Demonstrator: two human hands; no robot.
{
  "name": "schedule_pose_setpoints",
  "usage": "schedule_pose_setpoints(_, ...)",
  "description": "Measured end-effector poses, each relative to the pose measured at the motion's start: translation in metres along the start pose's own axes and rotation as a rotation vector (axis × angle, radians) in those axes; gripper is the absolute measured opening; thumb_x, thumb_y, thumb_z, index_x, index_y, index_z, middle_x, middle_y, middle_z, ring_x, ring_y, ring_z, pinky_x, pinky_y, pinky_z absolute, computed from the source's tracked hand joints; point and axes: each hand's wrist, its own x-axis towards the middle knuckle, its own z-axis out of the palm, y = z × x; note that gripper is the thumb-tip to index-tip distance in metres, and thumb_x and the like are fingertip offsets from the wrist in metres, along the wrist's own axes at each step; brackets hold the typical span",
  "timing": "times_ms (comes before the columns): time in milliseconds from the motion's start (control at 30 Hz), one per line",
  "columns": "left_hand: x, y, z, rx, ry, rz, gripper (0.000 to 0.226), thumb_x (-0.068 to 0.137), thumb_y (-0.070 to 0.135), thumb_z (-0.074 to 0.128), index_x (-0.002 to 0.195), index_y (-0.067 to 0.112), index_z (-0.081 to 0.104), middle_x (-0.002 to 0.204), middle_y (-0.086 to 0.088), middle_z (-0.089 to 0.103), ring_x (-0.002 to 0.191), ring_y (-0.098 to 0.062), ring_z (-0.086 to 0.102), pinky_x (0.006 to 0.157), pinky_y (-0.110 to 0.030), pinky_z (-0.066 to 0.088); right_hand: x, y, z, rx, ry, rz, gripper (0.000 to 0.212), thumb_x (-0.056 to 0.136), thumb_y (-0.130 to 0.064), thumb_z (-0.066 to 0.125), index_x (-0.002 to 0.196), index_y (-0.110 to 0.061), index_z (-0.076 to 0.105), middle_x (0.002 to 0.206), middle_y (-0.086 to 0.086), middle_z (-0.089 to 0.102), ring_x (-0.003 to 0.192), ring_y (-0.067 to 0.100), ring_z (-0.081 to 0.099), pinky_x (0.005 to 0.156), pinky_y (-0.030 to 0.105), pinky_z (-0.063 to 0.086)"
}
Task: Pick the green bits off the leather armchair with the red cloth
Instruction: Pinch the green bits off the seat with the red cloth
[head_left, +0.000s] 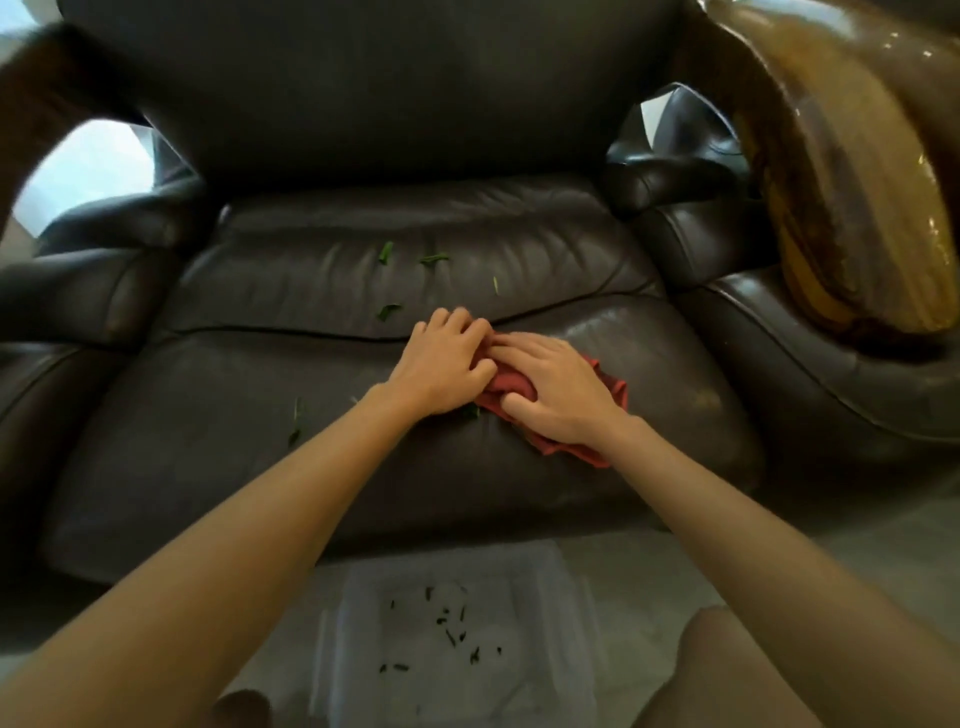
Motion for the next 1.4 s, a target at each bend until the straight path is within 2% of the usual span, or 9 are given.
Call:
schedule_pose_setpoints(100, 0.001, -0.001, 0.004, -0.066, -0.058, -0.011, 0.034, 0.083, 0.031, 0.042, 0.106, 0.007, 0.048, 0.135, -0.015, 0.043, 0.130, -0.030, 0.032, 0.109, -0.045, 0.019, 0.000, -0.001, 0.002, -0.006, 0.008, 0.007, 0.058, 0.074, -0.043, 0.043, 0.128, -0.023, 0.051, 0.137, 0.002, 0.052, 0.128, 0.019, 0.044, 0.108, 0.040, 0.032)
schedule_pose_setpoints(233, -0.003, 0.000, 0.005, -0.138, -0.051, -0.059, 0.030, 0.083, 0.029, 0.041, 0.104, 0.007, 0.046, 0.110, -0.016, 0.059, 0.102, -0.030, 0.052, 0.097, -0.042, 0.031, 0.001, -0.004, 0.003, 0.001, 0.045, 0.017, 0.057, 0.074, -0.042, 0.044, 0.126, -0.022, 0.054, 0.134, 0.002, 0.056, 0.125, 0.018, 0.047, 0.107, 0.039, 0.035)
schedule_pose_setpoints(300, -0.011, -0.001, 0.008, -0.144, -0.003, -0.041, 0.043, 0.083, 0.028, 0.041, 0.120, 0.005, 0.042, 0.117, -0.018, 0.058, 0.107, -0.033, 0.052, 0.097, -0.042, 0.033, -0.001, -0.009, 0.005, 0.004, 0.053, 0.016, 0.058, 0.073, -0.041, 0.044, 0.126, -0.019, 0.054, 0.134, 0.004, 0.056, 0.124, 0.019, 0.048, 0.106, 0.040, 0.036)
schedule_pose_setpoints(367, -0.016, -0.002, 0.011, -0.129, -0.011, -0.028, 0.057, 0.086, 0.028, 0.039, 0.138, 0.006, 0.029, 0.135, -0.019, 0.048, 0.124, -0.032, 0.043, 0.107, -0.042, 0.026, -0.004, -0.013, 0.005, 0.009, 0.069, 0.008, 0.058, 0.074, -0.039, 0.044, 0.127, -0.018, 0.053, 0.134, 0.005, 0.056, 0.124, 0.019, 0.049, 0.107, 0.039, 0.035)
schedule_pose_setpoints(433, -0.019, -0.001, 0.012, -0.081, -0.040, -0.016, 0.059, 0.089, 0.030, 0.035, 0.143, 0.009, 0.024, 0.145, -0.016, 0.038, 0.133, -0.028, 0.033, 0.113, -0.041, 0.019, -0.008, -0.018, 0.005, 0.001, 0.075, 0.017, 0.058, 0.074, -0.038, 0.045, 0.128, -0.017, 0.053, 0.135, 0.005, 0.055, 0.125, 0.019, 0.047, 0.108, 0.039, 0.034)
schedule_pose_setpoints(767, -0.053, 0.002, 0.008, -0.048, 0.015, 0.029, 0.056, 0.088, 0.035, 0.035, 0.139, 0.012, 0.032, 0.142, -0.014, 0.039, 0.131, -0.029, 0.033, 0.109, -0.039, 0.022, -0.036, -0.046, 0.015, 0.007, 0.107, 0.048, 0.057, 0.075, -0.036, 0.047, 0.130, -0.019, 0.049, 0.136, 0.004, 0.053, 0.127, 0.018, 0.045, 0.108, 0.031, 0.027)
schedule_pose_setpoints(1000, -0.076, 0.008, -0.003, -0.033, -0.076, 0.036, 0.060, 0.088, 0.039, 0.036, 0.142, 0.014, 0.026, 0.146, -0.015, 0.032, 0.134, -0.030, 0.026, 0.110, -0.040, 0.021, -0.049, -0.069, 0.009, -0.042, 0.001, 0.083, 0.059, 0.080, -0.030, 0.051, 0.137, -0.018, 0.041, 0.144, 0.006, 0.044, 0.134, 0.021, 0.037, 0.112, 0.037, 0.026)
schedule_pose_setpoints(1233, -0.074, 0.003, 0.010, -0.036, 0.009, 0.050, 0.063, 0.088, 0.043, 0.037, 0.143, 0.015, 0.026, 0.146, -0.015, 0.032, 0.134, -0.031, 0.026, 0.111, -0.039, 0.019, -0.067, -0.060, 0.027, -0.299, -0.018, 0.078, 0.080, 0.080, -0.057, 0.046, 0.146, -0.026, 0.014, 0.157, 0.009, 0.017, 0.144, 0.031, 0.009, 0.114, 0.053, 0.006)
schedule_pose_setpoints(1400, -0.076, -0.001, 0.012, -0.032, 0.035, 0.079, 0.060, 0.088, 0.045, 0.036, 0.143, 0.021, 0.025, 0.146, -0.015, 0.031, 0.133, -0.031, 0.028, 0.111, -0.040, 0.020, -0.069, -0.061, 0.028, -0.229, 0.044, 0.129, 0.070, 0.081, -0.038, 0.050, 0.144, -0.024, 0.024, 0.153, 0.011, 0.026, 0.141, 0.032, 0.020, 0.115, 0.050, 0.014)
